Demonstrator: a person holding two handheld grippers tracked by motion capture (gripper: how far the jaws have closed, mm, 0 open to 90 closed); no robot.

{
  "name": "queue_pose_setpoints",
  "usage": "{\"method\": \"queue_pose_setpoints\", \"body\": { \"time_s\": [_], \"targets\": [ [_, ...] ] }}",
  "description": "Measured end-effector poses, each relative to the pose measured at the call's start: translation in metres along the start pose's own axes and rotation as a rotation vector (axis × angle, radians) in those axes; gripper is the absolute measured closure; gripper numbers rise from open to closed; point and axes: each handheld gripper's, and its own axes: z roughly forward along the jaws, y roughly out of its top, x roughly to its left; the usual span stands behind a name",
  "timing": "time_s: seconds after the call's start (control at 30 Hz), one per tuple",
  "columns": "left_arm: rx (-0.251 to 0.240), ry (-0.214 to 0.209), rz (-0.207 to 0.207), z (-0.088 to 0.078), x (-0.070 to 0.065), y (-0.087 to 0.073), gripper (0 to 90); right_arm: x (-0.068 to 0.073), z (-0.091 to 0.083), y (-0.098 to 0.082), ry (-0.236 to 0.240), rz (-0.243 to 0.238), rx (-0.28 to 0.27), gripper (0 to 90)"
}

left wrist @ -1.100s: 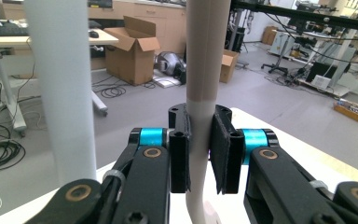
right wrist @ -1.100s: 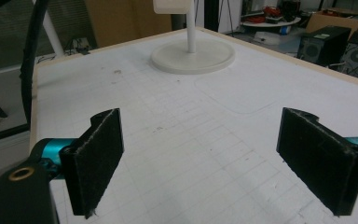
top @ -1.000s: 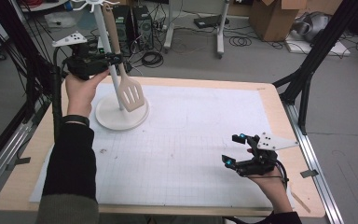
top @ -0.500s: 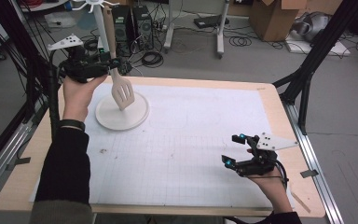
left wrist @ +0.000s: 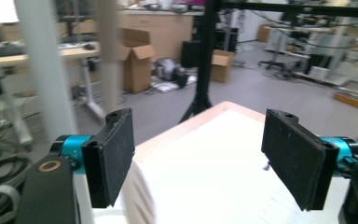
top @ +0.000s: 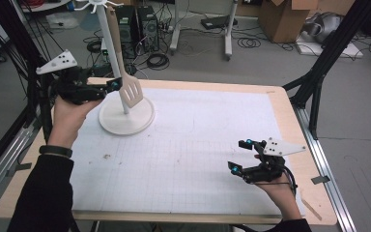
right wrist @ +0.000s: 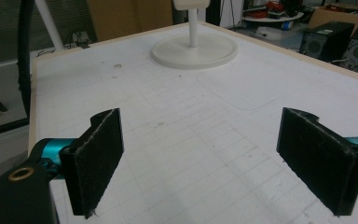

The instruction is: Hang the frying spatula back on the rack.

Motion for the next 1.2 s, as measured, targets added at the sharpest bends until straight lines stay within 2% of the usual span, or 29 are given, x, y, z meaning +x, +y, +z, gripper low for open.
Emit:
{"method": "queue_pose_setpoints", "body": {
  "time_s": [0.07,0.17,0.2,0.23,0.27,0.33,0.37,0.4,0.43,0.47,0.5,0.73,0.83,0.87,0.9,0.93,1.07,1.2],
  "targets": [
    [-0.002,-0.029,0.005,-0.006,-0.009,-0.006,25.0,0.000,0.000,0.000,0.000,0.002,0.000,13.7],
    [0.009,-0.065,0.035,-0.013,-0.024,-0.017,24.1,0.000,0.000,0.000,-0.001,-0.002,0.000,13.7],
    [0.013,-0.088,0.048,-0.017,-0.034,-0.026,23.6,0.001,0.000,0.000,-0.001,0.005,0.003,13.7],
    [0.013,-0.088,0.048,-0.017,-0.034,-0.026,23.4,0.001,0.000,0.000,-0.001,0.005,0.003,13.7],
    [0.017,-0.124,0.044,-0.020,-0.043,-0.036,23.2,0.001,0.000,0.000,0.002,0.002,0.002,13.7],
    [0.021,-0.138,0.042,-0.022,-0.047,-0.042,22.8,0.001,0.001,0.000,0.001,-0.003,0.001,13.7],
    [0.017,-0.182,0.043,-0.025,-0.055,-0.052,22.7,0.001,0.001,0.000,0.001,0.001,0.006,13.5],
    [0.017,-0.182,0.043,-0.025,-0.055,-0.052,22.6,0.001,0.001,0.000,0.001,0.001,0.006,13.5],
    [0.012,-0.202,0.040,-0.027,-0.059,-0.058,22.6,0.001,0.002,0.000,0.000,-0.008,0.004,13.4],
    [0.002,-0.242,0.042,-0.030,-0.067,-0.067,22.4,0.003,0.002,0.000,0.002,0.000,0.010,13.4],
    [0.002,-0.242,0.042,-0.030,-0.067,-0.067,22.0,0.003,0.002,0.000,0.002,0.000,0.010,13.4],
    [0.034,-0.355,0.052,-0.032,-0.094,-0.096,20.2,0.006,0.004,-0.001,0.008,-0.001,0.018,12.7],
    [0.045,-0.372,0.054,-0.031,-0.099,-0.103,20.0,0.006,0.004,-0.001,0.006,-0.008,0.014,12.5],
    [0.056,-0.384,0.047,-0.030,-0.101,-0.111,19.8,0.007,0.003,-0.002,0.010,0.001,0.011,12.4],
    [0.056,-0.384,0.047,-0.030,-0.101,-0.111,19.7,0.007,0.003,-0.002,0.010,0.001,0.011,12.4],
    [0.059,-0.384,0.045,-0.028,-0.103,-0.118,19.7,0.006,0.003,-0.002,0.013,-0.005,0.003,12.3],
    [0.069,-0.389,0.032,-0.026,-0.102,-0.131,19.7,0.006,0.003,-0.003,0.021,0.003,0.000,12.0],
    [0.063,-0.387,0.026,-0.025,-0.102,-0.138,19.8,0.006,0.004,-0.003,0.023,0.002,0.005,12.0]
  ]
}}
